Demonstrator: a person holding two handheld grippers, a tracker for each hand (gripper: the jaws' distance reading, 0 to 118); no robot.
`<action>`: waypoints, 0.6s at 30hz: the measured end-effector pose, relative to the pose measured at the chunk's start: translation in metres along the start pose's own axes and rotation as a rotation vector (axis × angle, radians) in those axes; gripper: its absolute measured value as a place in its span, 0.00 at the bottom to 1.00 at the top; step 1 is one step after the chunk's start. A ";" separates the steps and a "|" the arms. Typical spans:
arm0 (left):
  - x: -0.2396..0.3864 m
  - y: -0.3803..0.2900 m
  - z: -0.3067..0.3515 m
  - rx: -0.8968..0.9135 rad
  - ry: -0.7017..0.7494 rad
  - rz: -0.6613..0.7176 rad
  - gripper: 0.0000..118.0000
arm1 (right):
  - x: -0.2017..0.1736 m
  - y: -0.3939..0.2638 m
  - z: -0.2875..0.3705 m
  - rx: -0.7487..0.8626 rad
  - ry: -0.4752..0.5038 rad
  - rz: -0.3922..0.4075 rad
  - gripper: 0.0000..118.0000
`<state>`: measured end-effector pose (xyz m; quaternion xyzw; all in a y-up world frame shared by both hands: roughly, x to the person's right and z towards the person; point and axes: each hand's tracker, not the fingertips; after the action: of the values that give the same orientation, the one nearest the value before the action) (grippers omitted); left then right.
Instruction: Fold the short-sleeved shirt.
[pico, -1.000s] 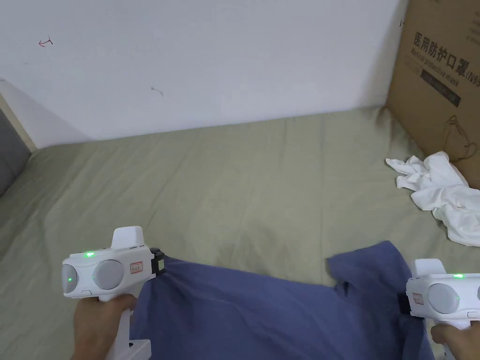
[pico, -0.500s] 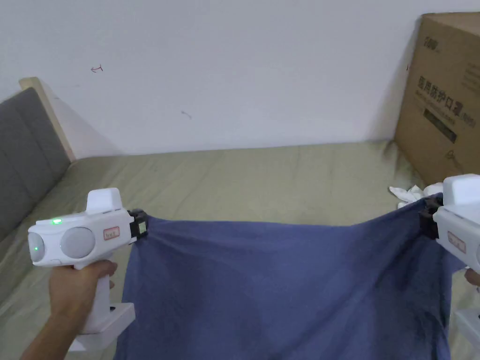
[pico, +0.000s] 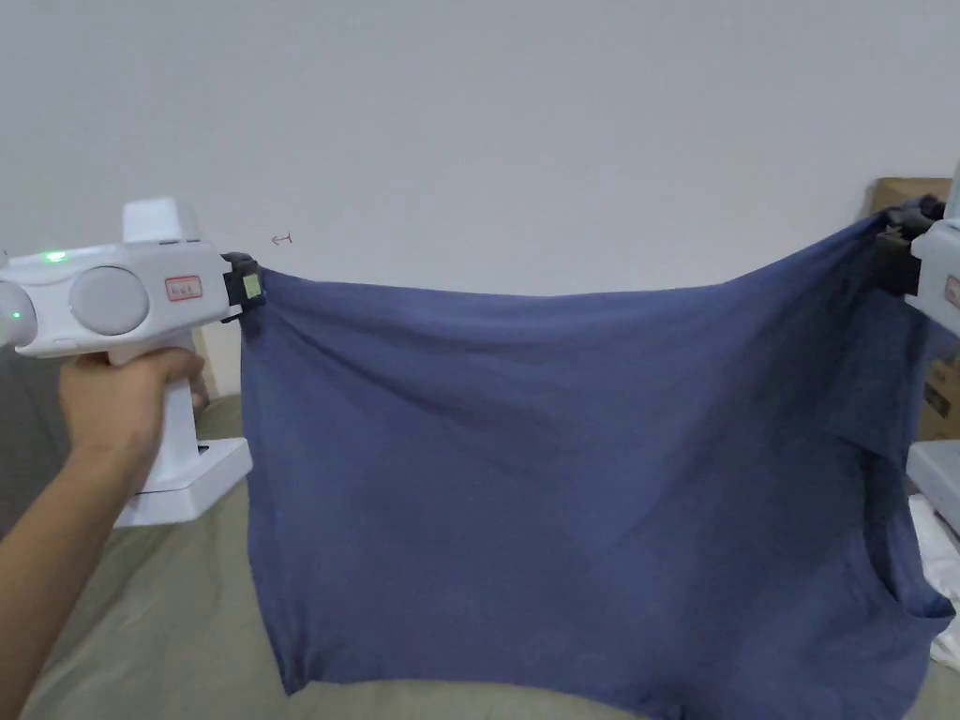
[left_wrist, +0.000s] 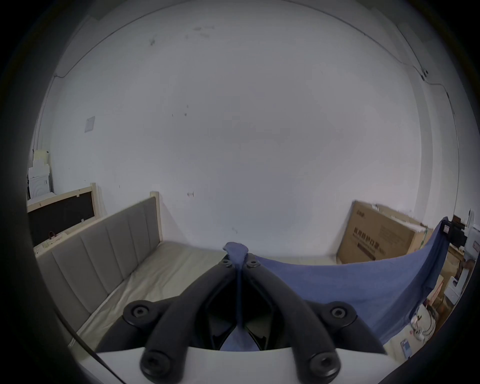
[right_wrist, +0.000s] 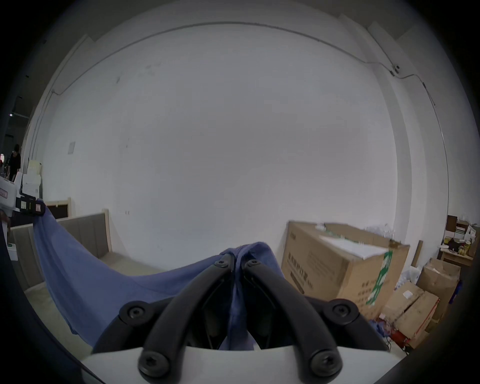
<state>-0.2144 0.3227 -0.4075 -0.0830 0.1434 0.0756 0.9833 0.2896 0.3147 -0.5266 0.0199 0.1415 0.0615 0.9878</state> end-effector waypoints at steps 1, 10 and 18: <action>-0.001 0.009 0.000 0.015 0.000 0.010 0.00 | 0.000 0.009 -0.003 0.019 -0.001 -0.008 0.02; -0.004 0.045 -0.025 0.085 0.003 0.026 0.00 | 0.010 0.045 -0.044 0.075 0.047 -0.096 0.02; -0.005 -0.014 -0.104 0.005 0.013 -0.013 0.00 | 0.021 -0.031 -0.110 -0.032 0.097 -0.182 0.02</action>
<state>-0.2443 0.2891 -0.5023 -0.0818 0.1494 0.0685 0.9830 0.2822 0.2890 -0.6402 -0.0116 0.1893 -0.0252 0.9815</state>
